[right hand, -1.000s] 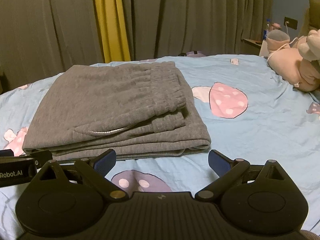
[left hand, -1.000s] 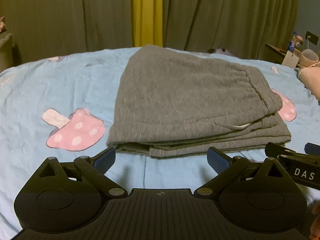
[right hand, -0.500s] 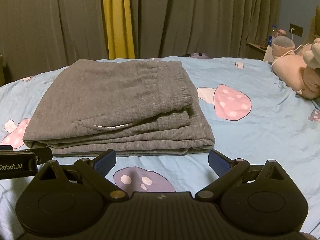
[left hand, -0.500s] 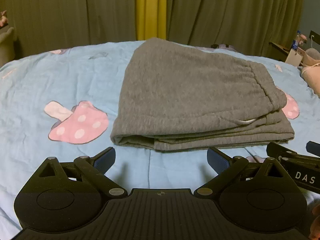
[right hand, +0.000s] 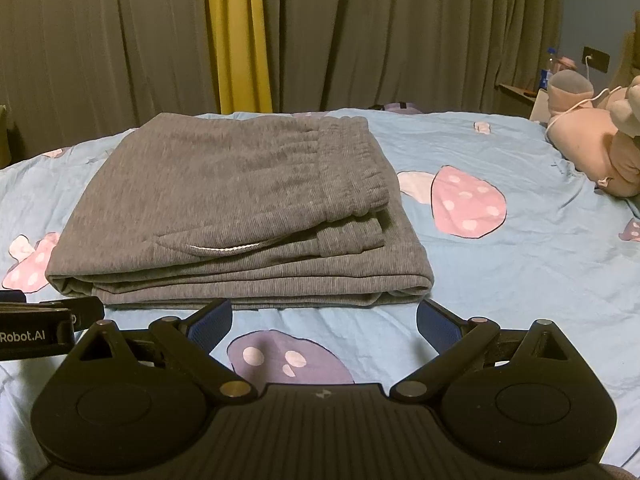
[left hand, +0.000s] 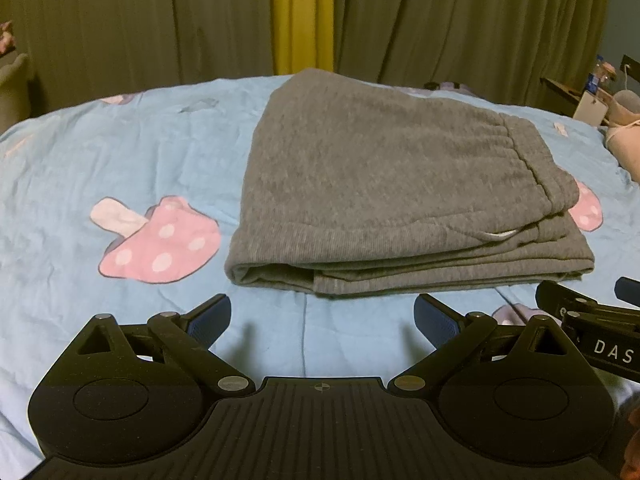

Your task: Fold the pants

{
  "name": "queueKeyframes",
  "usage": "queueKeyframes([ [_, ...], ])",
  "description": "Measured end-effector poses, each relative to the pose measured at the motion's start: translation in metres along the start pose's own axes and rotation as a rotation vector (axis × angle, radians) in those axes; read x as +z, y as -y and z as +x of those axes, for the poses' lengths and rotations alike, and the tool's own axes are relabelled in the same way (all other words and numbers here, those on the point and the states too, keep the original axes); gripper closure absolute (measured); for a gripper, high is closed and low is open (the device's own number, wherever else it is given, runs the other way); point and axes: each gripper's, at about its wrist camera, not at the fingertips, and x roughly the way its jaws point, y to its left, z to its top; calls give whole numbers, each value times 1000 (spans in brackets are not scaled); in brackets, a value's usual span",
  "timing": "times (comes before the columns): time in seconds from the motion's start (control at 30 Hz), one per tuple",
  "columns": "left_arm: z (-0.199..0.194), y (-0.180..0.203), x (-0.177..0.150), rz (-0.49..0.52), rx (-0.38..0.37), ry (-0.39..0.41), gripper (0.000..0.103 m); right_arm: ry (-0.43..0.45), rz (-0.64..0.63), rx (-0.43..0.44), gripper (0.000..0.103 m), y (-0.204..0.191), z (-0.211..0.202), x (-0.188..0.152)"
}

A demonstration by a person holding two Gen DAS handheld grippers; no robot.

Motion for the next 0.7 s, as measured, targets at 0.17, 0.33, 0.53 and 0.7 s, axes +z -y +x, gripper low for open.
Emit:
queueKeyframes([
  [0.17,0,0,-1,-1,-4,-4,2,-2,1,-1,4,0,0,0],
  [0.33,1,0,-1,-1,-5,-7,2,-5,0,-4,4,0,1,-1],
  [0.53,1,1,-2,5,-7,-9,2,-8,4,-3,4,0,1,-1],
  [0.7,1,0,-2,7,-9,-12,2,-9,4,-6,4,1,1,-2],
])
